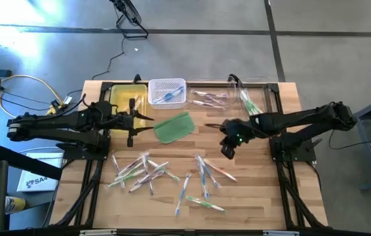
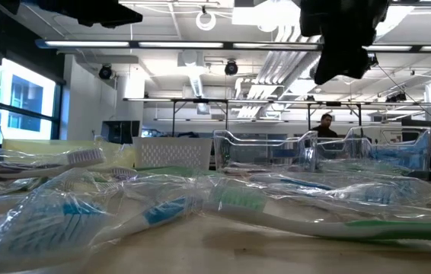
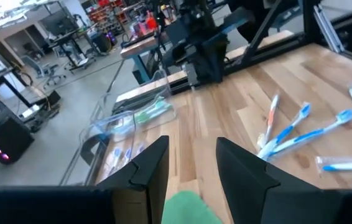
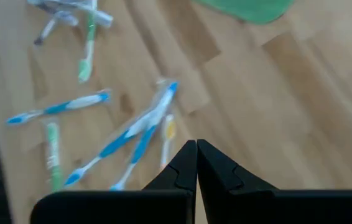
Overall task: Pick & Place Toothbrushes
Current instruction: Put the orange toothbrush into the yellow bin
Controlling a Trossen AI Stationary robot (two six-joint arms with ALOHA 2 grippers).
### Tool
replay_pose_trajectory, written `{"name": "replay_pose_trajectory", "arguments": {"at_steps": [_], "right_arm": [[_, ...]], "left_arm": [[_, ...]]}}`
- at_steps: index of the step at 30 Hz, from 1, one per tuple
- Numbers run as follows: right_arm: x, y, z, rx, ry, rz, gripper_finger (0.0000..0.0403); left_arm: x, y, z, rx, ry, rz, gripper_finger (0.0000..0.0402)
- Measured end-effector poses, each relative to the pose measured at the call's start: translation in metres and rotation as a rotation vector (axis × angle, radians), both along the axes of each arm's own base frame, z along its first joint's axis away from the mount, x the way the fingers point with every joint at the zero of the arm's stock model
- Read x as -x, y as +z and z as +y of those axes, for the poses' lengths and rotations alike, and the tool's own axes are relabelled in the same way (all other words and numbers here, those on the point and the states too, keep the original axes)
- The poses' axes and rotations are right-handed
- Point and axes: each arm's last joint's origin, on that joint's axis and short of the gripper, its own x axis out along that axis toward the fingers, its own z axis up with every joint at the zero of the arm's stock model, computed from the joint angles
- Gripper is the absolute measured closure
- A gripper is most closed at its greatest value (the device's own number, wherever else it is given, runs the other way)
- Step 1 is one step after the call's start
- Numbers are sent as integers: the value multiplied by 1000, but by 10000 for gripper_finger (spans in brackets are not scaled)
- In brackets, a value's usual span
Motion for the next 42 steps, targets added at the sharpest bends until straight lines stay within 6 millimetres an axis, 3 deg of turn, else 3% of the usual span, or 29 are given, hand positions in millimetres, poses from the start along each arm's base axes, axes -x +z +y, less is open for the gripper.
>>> {"name": "replay_pose_trajectory", "arguments": {"at_steps": [7, 15, 19, 31, 42], "right_arm": [[5, -1, 29, -83, -1, 22, 370], [7, -22, 63, -100, 20, 162, 254], [3, -41, 81, -79, 65, 244, 218], [-8, -101, 109, 17, 67, 452, 221], [-13, -125, 110, 97, 34, 505, 222]], "left_arm": [[0, -1, 0, -48, -7, 11, 273], [0, -1, 0, -48, -6, 12, 273], [0, -1, 0, -48, -6, 11, 273], [-2, -2, 0, -47, -5, 23, 273], [-2, -2, 0, -44, -4, 22, 273]]}}
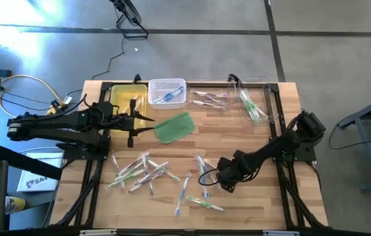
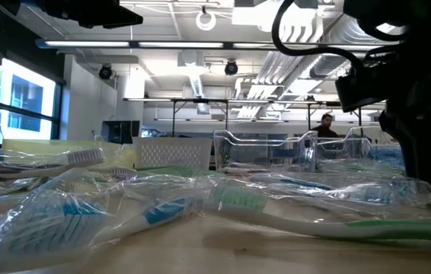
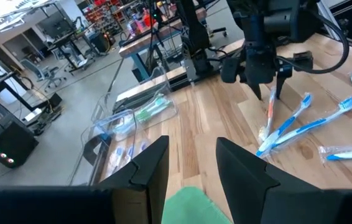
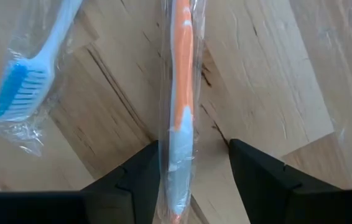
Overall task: Pick & Place Toothbrushes
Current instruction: Put the orange toothbrush into the yellow bin
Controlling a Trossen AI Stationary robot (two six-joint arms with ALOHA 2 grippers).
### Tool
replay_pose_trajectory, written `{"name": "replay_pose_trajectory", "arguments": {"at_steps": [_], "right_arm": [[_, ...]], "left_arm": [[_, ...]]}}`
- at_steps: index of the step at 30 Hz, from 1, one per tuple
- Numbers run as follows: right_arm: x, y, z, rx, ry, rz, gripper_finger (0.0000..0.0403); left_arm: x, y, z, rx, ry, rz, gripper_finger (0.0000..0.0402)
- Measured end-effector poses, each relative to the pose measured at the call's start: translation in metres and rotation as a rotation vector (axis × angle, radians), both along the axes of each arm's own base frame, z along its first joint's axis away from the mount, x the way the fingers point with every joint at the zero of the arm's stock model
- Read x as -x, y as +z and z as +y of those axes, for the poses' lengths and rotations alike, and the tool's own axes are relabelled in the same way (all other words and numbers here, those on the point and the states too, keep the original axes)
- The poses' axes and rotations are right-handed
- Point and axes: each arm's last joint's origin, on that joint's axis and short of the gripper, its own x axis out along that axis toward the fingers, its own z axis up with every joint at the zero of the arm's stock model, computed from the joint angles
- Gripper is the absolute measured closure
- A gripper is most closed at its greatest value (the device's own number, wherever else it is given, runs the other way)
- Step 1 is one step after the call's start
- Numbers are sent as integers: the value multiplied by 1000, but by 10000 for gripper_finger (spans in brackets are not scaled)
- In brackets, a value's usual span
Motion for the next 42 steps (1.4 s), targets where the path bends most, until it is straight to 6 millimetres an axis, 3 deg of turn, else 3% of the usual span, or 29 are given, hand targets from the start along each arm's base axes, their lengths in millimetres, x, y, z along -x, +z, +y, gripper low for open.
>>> {"name": "replay_pose_trajectory", "arguments": {"at_steps": [7, 18, 26, 42], "right_arm": [[-1, -6, 0, 9, -15, 17, 237], [0, -6, 0, 15, -9, 19, 384], [3, 7, -3, 2, -3, -19, 387], [25, 80, -39, 132, -13, -243, 387]], "left_arm": [[0, 0, 0, -2, -1, 0, 273], [0, 3, 0, -6, -3, -33, 273], [2, 7, 0, -9, -3, -62, 273], [14, 43, -1, -74, 12, -165, 273]]}}
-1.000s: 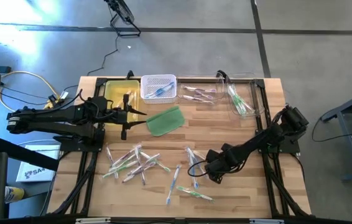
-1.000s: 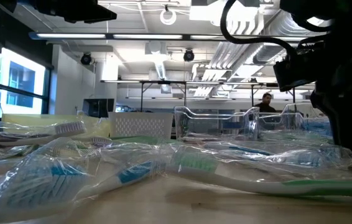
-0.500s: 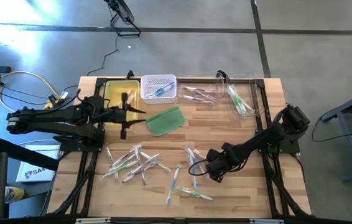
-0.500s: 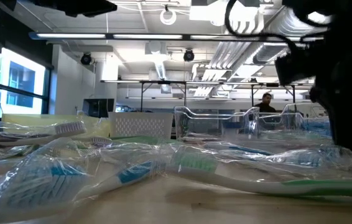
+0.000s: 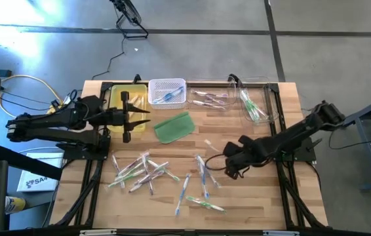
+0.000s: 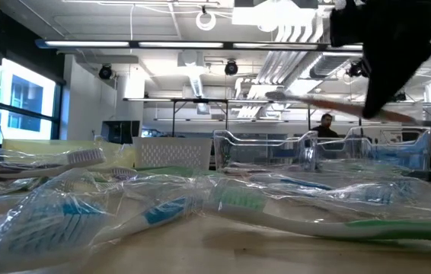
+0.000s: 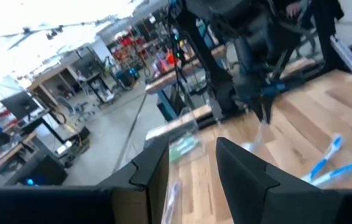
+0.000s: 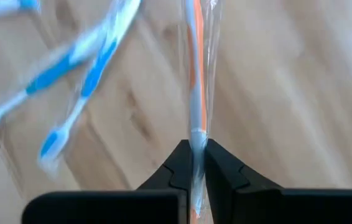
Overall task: Pick & Place Toothbrushes
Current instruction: Put the orange toothbrush into the yellow bin
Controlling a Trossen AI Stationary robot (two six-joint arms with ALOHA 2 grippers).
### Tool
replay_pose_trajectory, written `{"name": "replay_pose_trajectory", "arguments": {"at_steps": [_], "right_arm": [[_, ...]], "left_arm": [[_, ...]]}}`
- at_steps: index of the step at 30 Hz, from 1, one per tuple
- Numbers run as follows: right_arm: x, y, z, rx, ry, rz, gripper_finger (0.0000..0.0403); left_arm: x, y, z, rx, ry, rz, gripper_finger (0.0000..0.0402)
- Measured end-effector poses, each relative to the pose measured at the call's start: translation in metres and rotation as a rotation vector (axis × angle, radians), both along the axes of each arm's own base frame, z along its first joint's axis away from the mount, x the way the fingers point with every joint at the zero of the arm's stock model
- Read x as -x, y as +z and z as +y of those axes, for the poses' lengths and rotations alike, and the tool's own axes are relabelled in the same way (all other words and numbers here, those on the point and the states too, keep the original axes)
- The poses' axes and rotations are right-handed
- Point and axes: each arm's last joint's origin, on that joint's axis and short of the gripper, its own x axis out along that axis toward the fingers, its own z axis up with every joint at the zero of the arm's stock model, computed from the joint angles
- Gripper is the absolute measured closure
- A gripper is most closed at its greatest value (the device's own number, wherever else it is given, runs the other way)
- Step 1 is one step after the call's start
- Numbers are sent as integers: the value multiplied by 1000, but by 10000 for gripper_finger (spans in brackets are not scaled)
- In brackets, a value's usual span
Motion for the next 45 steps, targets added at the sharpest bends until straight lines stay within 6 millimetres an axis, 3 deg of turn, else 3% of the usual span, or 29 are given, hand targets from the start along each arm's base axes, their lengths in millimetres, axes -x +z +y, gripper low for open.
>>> {"name": "replay_pose_trajectory", "arguments": {"at_steps": [8, 16, 21, 30, 38, 45], "right_arm": [[-8, 16, -26, 35, 60, -85, 387], [-29, 20, -46, 71, 214, -184, 387], [-38, 27, -70, 92, 273, -258, 387], [-57, 46, -117, 251, 361, -473, 387], [-52, 61, -187, 397, 352, -617, 387], [-49, 63, -222, 389, 375, -733, 387]], "left_arm": [[-9, 4, 2, 20, 23, 71, 273], [-35, -10, 9, 106, 30, 153, 273], [-53, -20, 36, 204, 45, 171, 273], [-67, -21, 79, 230, 38, 44, 273], [-53, -32, 133, 324, 186, 28, 273], [-66, -44, 156, 392, 49, -31, 273]]}}
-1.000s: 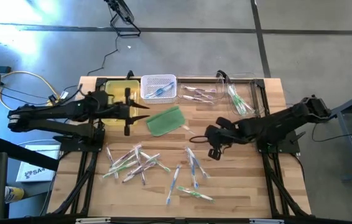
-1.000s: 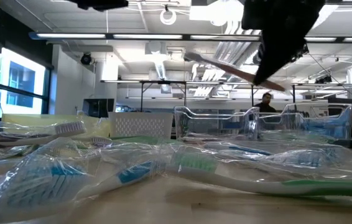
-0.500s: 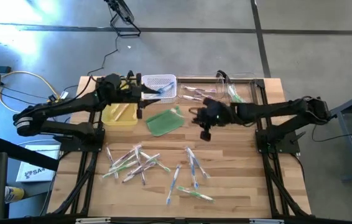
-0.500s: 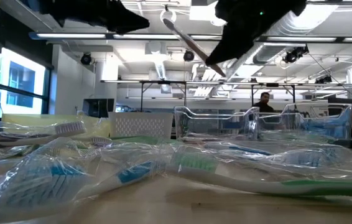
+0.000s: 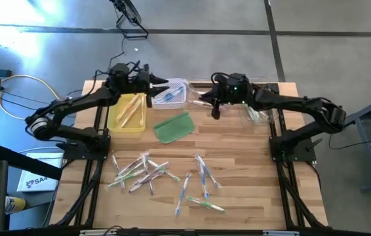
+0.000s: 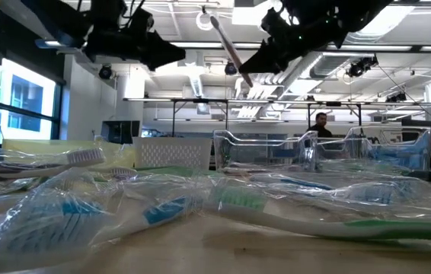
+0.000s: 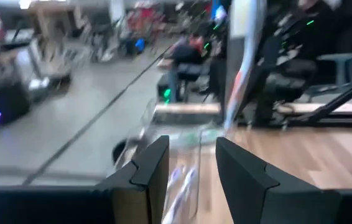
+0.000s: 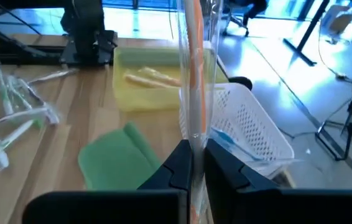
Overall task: Pick & Place Toothbrushes
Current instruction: Put the orange toothbrush into the yellow bin
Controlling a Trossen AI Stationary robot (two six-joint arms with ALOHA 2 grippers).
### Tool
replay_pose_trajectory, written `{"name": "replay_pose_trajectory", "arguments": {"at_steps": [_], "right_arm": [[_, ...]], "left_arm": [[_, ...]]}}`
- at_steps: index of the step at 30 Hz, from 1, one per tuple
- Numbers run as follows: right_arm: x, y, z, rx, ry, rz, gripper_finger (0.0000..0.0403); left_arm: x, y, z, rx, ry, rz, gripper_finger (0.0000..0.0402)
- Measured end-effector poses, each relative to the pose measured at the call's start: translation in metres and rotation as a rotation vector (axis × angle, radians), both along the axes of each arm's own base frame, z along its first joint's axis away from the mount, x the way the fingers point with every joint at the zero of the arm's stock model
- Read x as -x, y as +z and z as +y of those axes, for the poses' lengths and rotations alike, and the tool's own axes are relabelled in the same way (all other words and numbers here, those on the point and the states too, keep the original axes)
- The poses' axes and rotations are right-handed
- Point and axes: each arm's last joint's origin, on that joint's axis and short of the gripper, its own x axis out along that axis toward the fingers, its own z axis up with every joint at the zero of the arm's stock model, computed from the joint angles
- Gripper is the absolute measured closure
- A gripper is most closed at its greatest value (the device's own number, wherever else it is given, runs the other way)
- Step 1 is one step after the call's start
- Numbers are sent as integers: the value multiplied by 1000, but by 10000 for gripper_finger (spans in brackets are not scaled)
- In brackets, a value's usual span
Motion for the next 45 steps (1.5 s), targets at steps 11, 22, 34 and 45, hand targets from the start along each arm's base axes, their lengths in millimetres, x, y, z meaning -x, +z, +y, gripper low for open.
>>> {"name": "replay_pose_trajectory", "arguments": {"at_steps": [11, 22, 34, 45], "right_arm": [[-25, -21, -2, 24, 4, -31, 387], [-37, -27, -2, 71, -34, -74, 387], [-39, -28, 3, 91, -12, -66, 387], [-40, -27, 4, 140, -75, -51, 387]], "left_arm": [[-32, -13, -1, -74, -113, -101, 273], [-51, -23, -13, -71, -165, -115, 273], [-52, -18, -13, -62, -69, -160, 273], [-52, -19, -12, -56, -37, -153, 273]]}}
